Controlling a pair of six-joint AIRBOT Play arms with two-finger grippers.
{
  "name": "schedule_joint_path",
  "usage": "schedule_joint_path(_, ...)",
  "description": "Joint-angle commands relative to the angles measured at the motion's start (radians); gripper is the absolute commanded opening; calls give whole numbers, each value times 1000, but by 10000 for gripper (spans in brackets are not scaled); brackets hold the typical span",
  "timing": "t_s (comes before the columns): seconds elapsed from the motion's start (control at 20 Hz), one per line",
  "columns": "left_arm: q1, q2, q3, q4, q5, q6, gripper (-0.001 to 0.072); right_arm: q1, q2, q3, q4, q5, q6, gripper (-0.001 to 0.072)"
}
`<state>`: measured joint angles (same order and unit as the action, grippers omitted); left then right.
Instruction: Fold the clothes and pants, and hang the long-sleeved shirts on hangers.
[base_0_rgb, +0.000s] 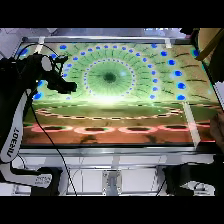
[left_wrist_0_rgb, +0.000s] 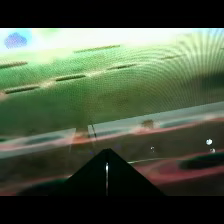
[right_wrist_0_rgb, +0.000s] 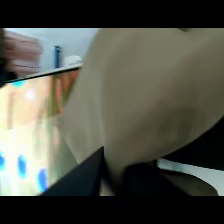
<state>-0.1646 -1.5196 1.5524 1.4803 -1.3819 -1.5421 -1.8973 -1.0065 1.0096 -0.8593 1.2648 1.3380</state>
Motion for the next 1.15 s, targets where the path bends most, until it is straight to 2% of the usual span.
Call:
schedule_joint_path(0.0,-1,0,0,0,0,-25,10,40,-77,1,-252,111,-67,497)
schedule_joint_path(0.05,-2,0,0,0,0,-26,11,65,-91,1,-297,137,-59,516)
schedule_joint_path(0.15,-4,0,0,0,0,-26,10,78,-75,4,-242,135,60,515)
schedule_joint_path(0.2,-4,0,0,0,0,-26,10,78,-56,17,-157,127,109,515)
schedule_joint_path(0.3,-4,0,0,0,0,-26,10,79,-10,64,112,93,124,514)
schedule_joint_path(0.4,-4,0,0,0,-8,-26,11,112,50,105,368,19,99,512)
schedule_joint_path(0.5,-4,0,0,0,-39,-26,11,212,111,138,487,-3,55,505)
schedule_joint_path(0.7,-3,-2,0,0,-37,-26,11,607,229,147,464,-2,55,505)
schedule_joint_path(0.9,-3,-3,0,0,-37,-26,11,1048,288,147,264,36,55,505)
schedule_joint_path(1.1,-3,-3,0,0,-37,-26,11,1357,293,146,58,85,55,505)
